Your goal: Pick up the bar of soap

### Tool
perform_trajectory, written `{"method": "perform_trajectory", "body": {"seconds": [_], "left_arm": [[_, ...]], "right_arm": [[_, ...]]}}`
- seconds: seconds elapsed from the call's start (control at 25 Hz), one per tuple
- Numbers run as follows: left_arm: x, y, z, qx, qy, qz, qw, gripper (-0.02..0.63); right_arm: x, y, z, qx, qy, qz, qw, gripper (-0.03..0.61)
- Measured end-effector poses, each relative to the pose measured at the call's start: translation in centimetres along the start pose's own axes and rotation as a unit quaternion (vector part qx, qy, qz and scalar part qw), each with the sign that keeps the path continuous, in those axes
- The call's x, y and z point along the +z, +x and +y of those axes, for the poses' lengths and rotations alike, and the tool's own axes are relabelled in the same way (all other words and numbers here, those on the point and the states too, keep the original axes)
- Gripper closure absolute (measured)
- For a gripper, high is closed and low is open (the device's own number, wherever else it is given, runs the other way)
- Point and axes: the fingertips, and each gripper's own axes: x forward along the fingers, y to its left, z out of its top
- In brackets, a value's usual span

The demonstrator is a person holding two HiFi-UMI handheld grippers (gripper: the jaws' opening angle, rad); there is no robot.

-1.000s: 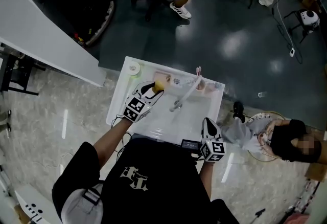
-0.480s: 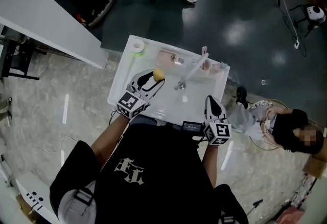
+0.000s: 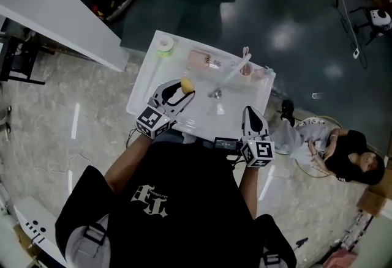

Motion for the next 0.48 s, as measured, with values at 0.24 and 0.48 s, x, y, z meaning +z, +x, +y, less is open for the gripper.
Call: {"method": "perform_trajectory", "body": {"seconds": [0.24, 0.48], "left_arm": [[-0.15, -0.29, -0.45, 0.000, -0.001, -0.001, 1.0000, 0.425], [-0.05, -0.20, -0.25, 0.001, -0.001, -0.001, 1.0000, 0.425]], "right_arm": [[-0.65, -0.38, 0.42, 0.005, 0.000, 0.006, 1.000, 0.574], [-0.83, -0.59, 0.21, 0.003, 0.000, 0.012, 1.000, 0.574]]}}
